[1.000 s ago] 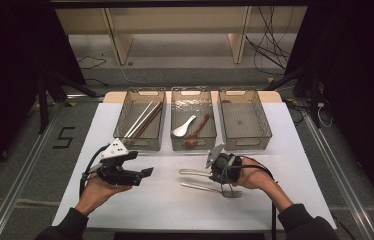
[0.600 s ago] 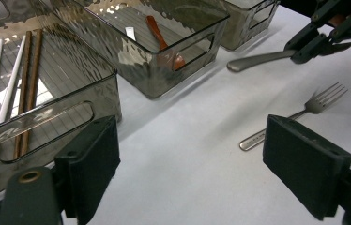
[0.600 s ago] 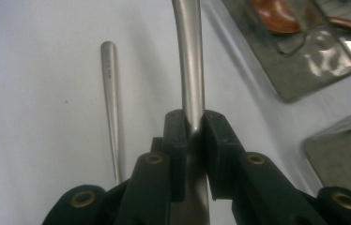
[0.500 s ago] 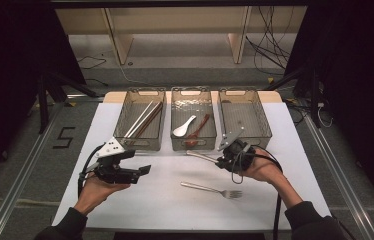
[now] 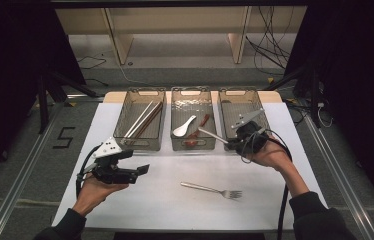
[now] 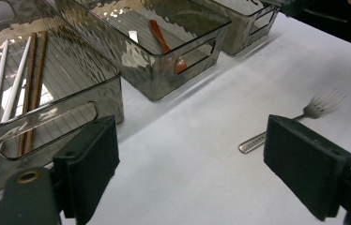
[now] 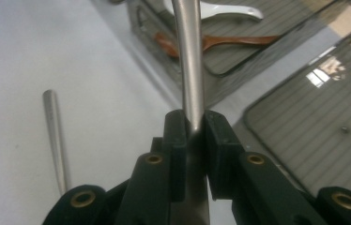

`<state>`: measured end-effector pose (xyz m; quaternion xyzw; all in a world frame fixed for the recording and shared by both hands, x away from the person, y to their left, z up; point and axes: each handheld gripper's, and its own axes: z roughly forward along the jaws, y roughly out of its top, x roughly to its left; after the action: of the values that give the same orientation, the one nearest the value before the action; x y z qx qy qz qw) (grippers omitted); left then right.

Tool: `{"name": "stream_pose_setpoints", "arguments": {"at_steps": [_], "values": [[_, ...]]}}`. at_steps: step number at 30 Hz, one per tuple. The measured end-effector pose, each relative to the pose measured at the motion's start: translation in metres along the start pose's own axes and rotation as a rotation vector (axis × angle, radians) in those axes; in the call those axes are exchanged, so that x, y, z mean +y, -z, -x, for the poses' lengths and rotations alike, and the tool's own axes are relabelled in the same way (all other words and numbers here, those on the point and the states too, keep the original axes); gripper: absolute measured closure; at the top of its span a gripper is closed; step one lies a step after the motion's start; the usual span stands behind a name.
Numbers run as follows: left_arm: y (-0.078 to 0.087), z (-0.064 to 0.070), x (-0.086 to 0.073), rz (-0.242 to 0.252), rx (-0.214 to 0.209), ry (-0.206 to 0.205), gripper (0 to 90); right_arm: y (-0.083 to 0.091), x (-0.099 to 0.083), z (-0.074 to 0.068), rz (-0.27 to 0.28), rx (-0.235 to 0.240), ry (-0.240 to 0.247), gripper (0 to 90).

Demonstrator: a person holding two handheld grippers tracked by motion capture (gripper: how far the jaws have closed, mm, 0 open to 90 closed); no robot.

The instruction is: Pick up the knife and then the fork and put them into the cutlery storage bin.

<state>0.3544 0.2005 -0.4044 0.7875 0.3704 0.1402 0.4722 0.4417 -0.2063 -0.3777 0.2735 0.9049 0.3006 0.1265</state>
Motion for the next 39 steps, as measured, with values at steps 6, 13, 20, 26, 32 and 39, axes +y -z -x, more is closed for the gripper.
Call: {"name": "stream_pose_setpoints", "arguments": {"at_steps": [6,13,20,26,32,39], "values": [[0.001,0.001,-0.001,-0.002,-0.001,-0.008,17.3,0.004,0.007,0.019,0.005,-0.041,-0.064,81.0],[0.003,0.002,-0.001,0.006,-0.003,0.001,17.3,0.006,0.016,0.047,0.019,-0.078,-0.126,81.0],[0.004,0.001,-0.001,0.015,-0.005,0.006,17.3,0.001,0.025,0.068,0.007,-0.13,-0.186,80.9],[0.003,0.001,-0.001,0.018,-0.007,0.01,17.3,-0.002,0.031,0.08,-0.001,-0.16,-0.231,80.9],[0.003,0.001,-0.001,0.017,-0.009,0.009,17.3,-0.007,0.035,0.092,-0.016,-0.186,-0.273,80.9],[0.002,0.0,-0.002,0.016,-0.012,0.009,17.3,-0.014,0.036,0.108,-0.055,-0.23,-0.318,80.8]]}}
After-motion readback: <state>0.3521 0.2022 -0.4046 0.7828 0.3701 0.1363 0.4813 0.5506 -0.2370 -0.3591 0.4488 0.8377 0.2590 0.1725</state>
